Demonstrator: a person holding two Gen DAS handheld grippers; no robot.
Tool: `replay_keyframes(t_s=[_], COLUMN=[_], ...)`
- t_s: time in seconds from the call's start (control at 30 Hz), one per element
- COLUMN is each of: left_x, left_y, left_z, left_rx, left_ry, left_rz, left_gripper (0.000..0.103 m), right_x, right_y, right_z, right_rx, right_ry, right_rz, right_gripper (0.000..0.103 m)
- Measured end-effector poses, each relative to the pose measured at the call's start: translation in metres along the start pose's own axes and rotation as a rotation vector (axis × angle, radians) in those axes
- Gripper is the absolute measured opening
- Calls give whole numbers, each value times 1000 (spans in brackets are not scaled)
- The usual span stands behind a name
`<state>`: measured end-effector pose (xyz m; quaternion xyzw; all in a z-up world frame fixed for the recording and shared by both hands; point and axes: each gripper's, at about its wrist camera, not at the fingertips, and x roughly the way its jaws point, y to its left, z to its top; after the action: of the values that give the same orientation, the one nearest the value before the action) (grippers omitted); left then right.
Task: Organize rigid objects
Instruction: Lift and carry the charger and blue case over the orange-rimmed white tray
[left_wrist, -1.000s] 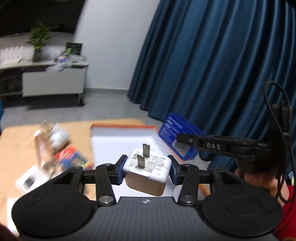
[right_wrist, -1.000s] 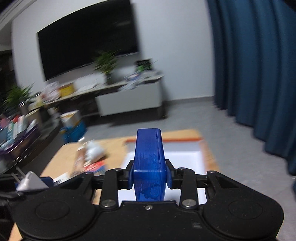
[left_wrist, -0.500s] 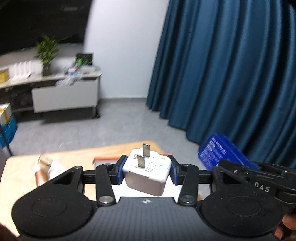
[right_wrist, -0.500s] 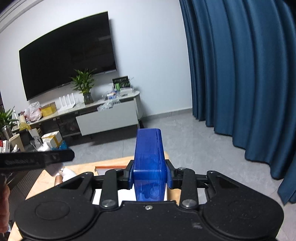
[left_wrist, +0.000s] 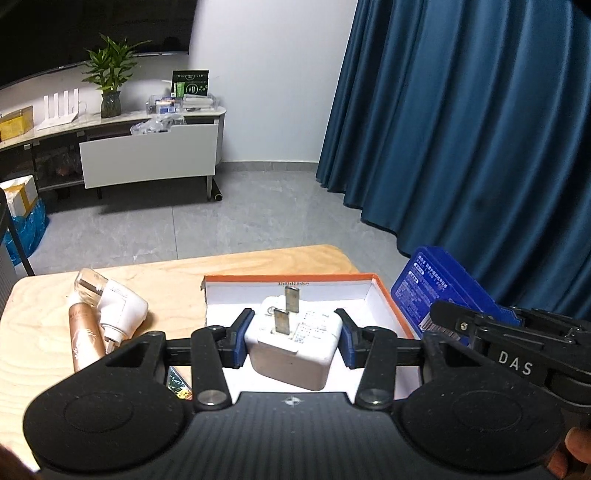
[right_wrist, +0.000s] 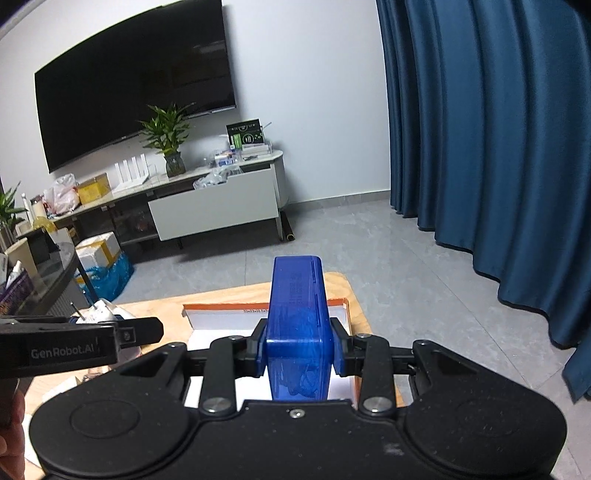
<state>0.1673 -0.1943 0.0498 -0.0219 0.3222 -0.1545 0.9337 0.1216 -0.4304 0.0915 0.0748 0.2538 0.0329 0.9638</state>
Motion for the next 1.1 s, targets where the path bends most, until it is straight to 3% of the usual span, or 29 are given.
replay_keyframes(t_s=[1.1], left_x=[17], left_y=[-10], left_z=[-4], left_rx=[-34], left_ry=[59], left_rz=[12], left_gripper=[47], right_x=[60], right_y=[8], right_z=[-5], right_rx=[-33], right_ry=[88], right_rz=[-41], right_gripper=[40])
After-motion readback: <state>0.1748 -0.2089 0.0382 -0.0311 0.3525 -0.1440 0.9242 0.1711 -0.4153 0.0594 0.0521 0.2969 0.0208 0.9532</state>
